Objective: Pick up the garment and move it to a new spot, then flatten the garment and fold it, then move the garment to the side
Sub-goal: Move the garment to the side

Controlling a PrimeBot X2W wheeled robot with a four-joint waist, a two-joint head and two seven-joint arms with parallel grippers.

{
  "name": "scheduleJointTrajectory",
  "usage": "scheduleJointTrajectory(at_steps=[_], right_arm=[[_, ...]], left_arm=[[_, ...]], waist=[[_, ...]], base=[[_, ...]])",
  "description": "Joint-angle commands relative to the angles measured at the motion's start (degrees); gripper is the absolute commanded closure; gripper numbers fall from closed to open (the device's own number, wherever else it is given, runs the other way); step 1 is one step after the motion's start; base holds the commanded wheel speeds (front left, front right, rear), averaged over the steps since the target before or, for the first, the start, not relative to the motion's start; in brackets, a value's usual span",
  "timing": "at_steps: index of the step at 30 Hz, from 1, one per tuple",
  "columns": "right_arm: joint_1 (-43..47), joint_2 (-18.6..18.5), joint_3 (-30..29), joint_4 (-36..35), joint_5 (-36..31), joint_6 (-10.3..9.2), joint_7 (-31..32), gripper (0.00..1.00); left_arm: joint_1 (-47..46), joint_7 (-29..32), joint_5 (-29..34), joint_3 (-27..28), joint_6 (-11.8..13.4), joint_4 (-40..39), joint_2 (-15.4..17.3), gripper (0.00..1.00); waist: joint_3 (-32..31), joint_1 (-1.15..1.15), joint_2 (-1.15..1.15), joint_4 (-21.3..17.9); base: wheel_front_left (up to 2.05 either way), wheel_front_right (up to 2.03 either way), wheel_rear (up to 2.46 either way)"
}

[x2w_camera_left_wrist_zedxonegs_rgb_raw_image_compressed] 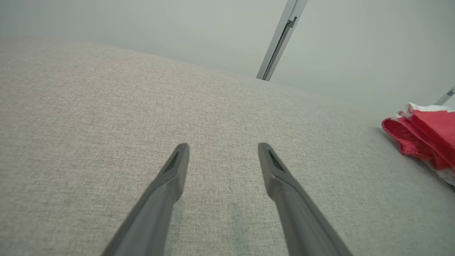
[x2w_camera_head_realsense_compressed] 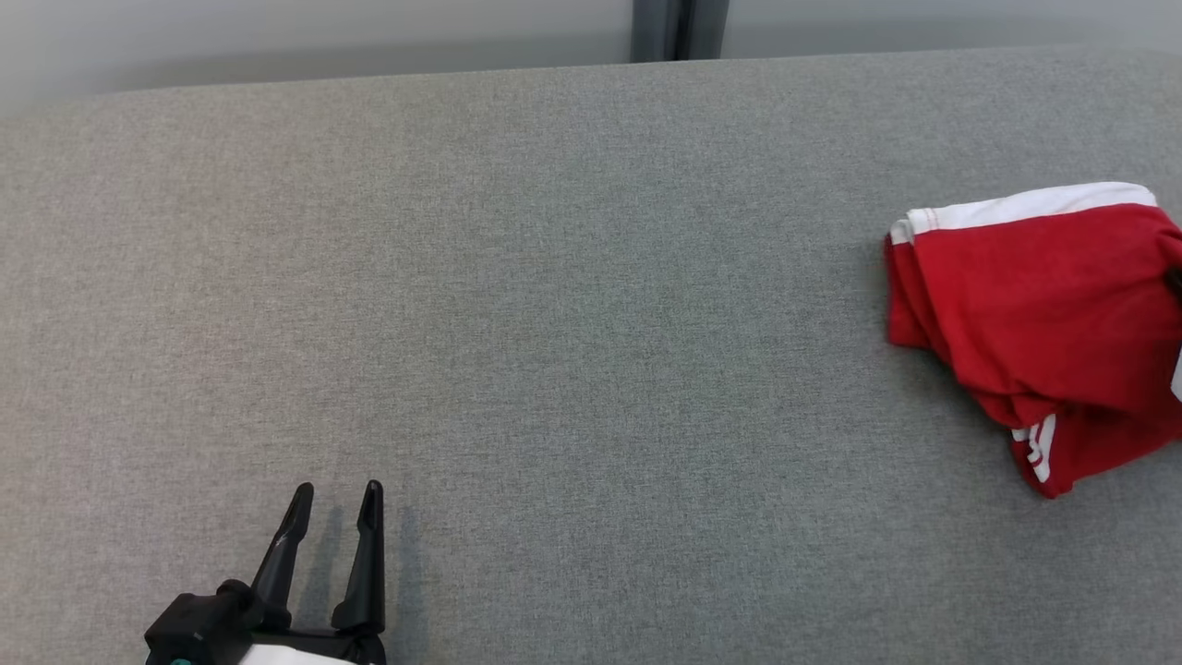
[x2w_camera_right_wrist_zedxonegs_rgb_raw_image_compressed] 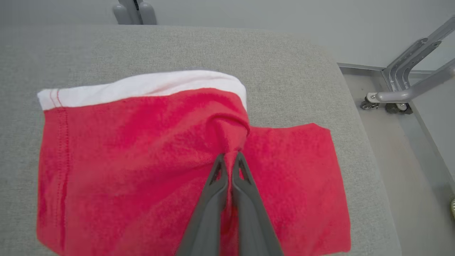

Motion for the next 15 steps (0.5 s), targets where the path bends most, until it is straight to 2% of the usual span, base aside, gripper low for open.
scheduleJointTrajectory(at_steps=[1,2,3,5,6,7,8,15], right_arm=[[-0.1,-0.7,-0.6,0.9,-2.9,0.05,0.6,1.00],[0.0,-0.7,-0.9,1.3,-4.2,0.05,0.6,0.90],[0.1,-0.9,-1.2,1.8,-5.6,0.05,0.8,0.84],[0.7,-1.6,-1.3,2.6,-8.8,0.05,0.7,0.84],[0.9,-2.0,-1.3,2.6,-10.3,0.05,0.2,0.80],[1.0,-2.1,-1.4,2.5,-11.9,0.05,-0.6,0.61],[1.1,-2.2,-1.4,2.5,-13.1,0.05,-1.4,0.00],[2.6,-2.1,0.4,1.7,-17.6,0.05,-4.3,0.00]], left_arm=[[-1.0,-0.1,0.1,0.0,-0.1,0.2,0.3,0.00],[-1.0,-0.1,0.1,0.0,-0.1,0.3,0.3,0.00],[-1.1,-0.1,0.1,0.1,-0.1,0.4,0.3,0.00],[-0.9,-0.1,0.1,0.1,-0.1,0.5,0.3,0.00],[-0.8,-0.1,0.0,0.2,-0.1,0.5,0.3,0.00],[-0.7,-0.1,0.0,0.2,-0.1,0.5,0.3,0.00],[-0.6,-0.1,0.0,0.2,-0.1,0.6,0.3,0.00],[0.8,-0.1,-0.3,0.9,-0.1,0.7,0.2,0.00]], waist=[[0.0,0.00,0.00,0.2],[-0.1,0.00,0.00,0.3],[-0.2,0.00,0.00,0.4],[-0.6,0.00,0.00,0.6],[-0.8,0.00,0.00,0.6],[-0.9,0.00,0.00,0.7],[-1.0,0.00,0.00,0.7],[-2.5,0.00,0.00,-0.4]], base=[[0.00,0.00,0.00],[0.00,0.00,0.00],[0.00,0.00,0.00],[0.00,0.00,0.00],[0.00,0.00,0.00],[0.00,0.00,0.00],[0.00,0.00,0.00],[0.00,0.00,0.00]])
